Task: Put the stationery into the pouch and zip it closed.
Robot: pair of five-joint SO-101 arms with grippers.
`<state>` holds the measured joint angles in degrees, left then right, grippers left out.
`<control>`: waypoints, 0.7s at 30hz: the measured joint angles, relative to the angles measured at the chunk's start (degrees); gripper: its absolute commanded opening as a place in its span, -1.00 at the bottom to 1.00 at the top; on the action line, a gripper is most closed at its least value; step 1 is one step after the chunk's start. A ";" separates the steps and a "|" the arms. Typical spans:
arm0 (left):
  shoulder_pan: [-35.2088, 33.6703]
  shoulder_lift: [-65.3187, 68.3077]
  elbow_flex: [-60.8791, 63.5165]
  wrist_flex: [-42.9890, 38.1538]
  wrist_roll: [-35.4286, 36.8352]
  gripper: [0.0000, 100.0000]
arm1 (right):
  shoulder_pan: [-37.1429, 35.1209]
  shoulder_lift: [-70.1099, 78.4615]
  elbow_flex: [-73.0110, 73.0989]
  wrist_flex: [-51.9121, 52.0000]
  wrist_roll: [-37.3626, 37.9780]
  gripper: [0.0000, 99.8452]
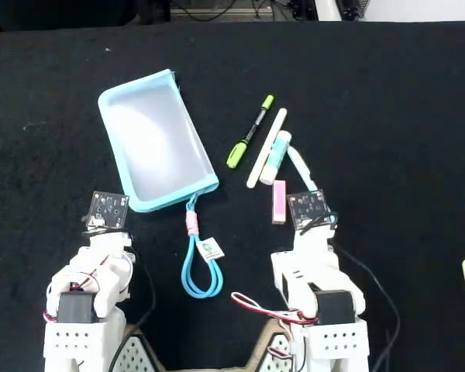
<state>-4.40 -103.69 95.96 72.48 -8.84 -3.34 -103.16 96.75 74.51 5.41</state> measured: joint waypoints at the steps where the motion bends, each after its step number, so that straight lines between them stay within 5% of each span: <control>1: 0.00 0.00 0.00 0.00 0.00 -0.94 | 0.00 0.00 0.00 0.00 -0.18 -0.97; 18: 0.35 0.00 0.00 0.00 0.00 -0.94 | 0.00 0.00 0.00 -9.85 0.00 -0.97; 21: 0.35 0.00 0.00 0.00 0.00 -0.94 | 0.00 0.00 0.00 -12.84 5.01 -0.97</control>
<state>-4.04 -103.69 95.96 72.48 -8.84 -3.34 -103.16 96.75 61.67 10.42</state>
